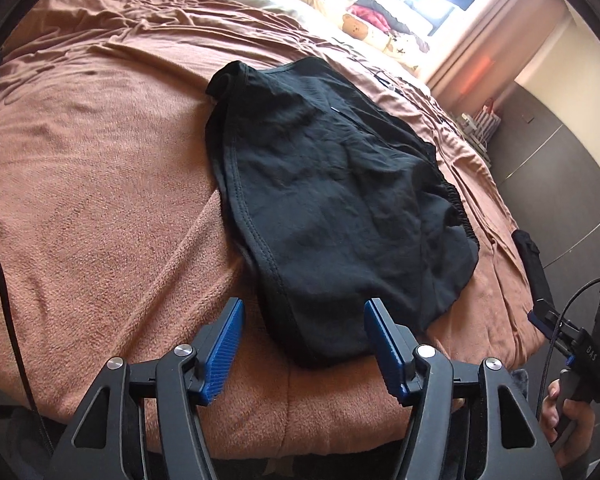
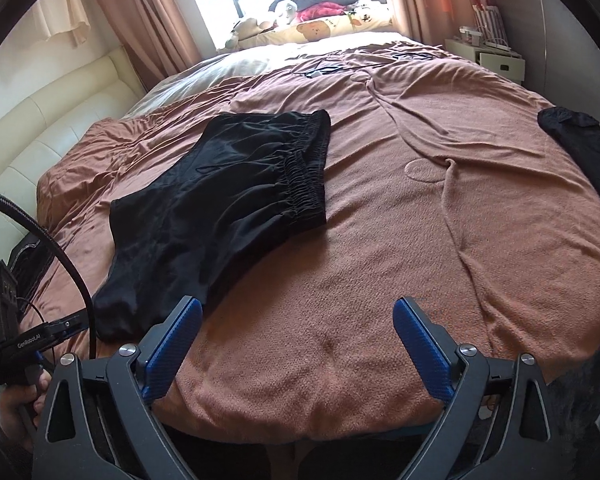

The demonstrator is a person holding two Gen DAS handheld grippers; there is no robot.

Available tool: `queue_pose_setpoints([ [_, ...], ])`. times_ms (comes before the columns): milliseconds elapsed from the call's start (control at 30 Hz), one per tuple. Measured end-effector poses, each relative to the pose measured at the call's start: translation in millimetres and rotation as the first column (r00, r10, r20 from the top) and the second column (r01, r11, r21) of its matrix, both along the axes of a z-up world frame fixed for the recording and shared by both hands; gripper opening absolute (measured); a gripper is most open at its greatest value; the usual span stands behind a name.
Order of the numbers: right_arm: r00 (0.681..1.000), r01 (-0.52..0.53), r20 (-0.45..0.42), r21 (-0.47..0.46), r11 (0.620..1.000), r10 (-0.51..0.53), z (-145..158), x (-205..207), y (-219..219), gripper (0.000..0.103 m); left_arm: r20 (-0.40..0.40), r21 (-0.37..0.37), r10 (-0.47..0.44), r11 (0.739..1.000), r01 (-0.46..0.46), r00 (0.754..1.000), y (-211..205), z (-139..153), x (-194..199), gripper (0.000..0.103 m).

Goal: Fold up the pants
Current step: 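Lower the left gripper onto the pants leg hem and close it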

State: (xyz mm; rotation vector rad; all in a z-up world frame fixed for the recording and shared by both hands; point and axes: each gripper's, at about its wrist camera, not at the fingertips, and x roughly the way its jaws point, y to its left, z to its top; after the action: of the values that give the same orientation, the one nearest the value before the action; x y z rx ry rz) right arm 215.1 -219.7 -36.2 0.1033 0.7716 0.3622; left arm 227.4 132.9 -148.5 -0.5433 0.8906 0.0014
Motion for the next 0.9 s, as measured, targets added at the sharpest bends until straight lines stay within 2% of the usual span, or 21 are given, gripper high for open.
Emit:
queue_pose_setpoints([
  [67, 1.000, -0.013, -0.019, 0.018, 1.000, 0.013, -5, 9, 2, 0.087, -0.004, -0.011, 0.006, 1.000, -0.006, 1.000, 6, -4, 5, 0.062],
  [133, 0.999, -0.026, -0.036, 0.036, 0.999, 0.027, -10, 19, 4, 0.085, -0.001, -0.019, 0.006, 1.000, -0.006, 1.000, 10, -6, 8, 0.062],
  [300, 0.996, -0.052, -0.066, 0.070, 0.996, 0.056, -24, 42, 12, 0.084, 0.018, -0.044, -0.004, 0.999, 0.005, 1.000, 16, -9, 18, 0.062],
  [433, 0.992, -0.074, -0.093, 0.122, 0.990, 0.086, -35, 56, 17, 0.084, 0.044, -0.108, -0.034, 0.993, 0.038, 0.998, 15, -11, 20, 0.060],
  [600, 0.987, -0.085, -0.115, 0.189, 0.978, 0.108, -49, 75, 20, 0.084, 0.031, -0.142, -0.050, 0.988, 0.054, 0.998, 9, -14, 11, 0.043],
  [767, 0.982, -0.076, -0.147, 0.263, 0.962, 0.118, -61, 98, 19, 0.075, 0.021, -0.179, -0.053, 0.982, 0.055, 0.998, 4, -17, 1, 0.030],
  [900, 0.980, -0.059, -0.164, 0.304, 0.951, 0.113, -68, 118, 20, 0.075, 0.010, -0.195, -0.046, 0.980, 0.047, 0.999, 0, -19, -8, 0.027],
])
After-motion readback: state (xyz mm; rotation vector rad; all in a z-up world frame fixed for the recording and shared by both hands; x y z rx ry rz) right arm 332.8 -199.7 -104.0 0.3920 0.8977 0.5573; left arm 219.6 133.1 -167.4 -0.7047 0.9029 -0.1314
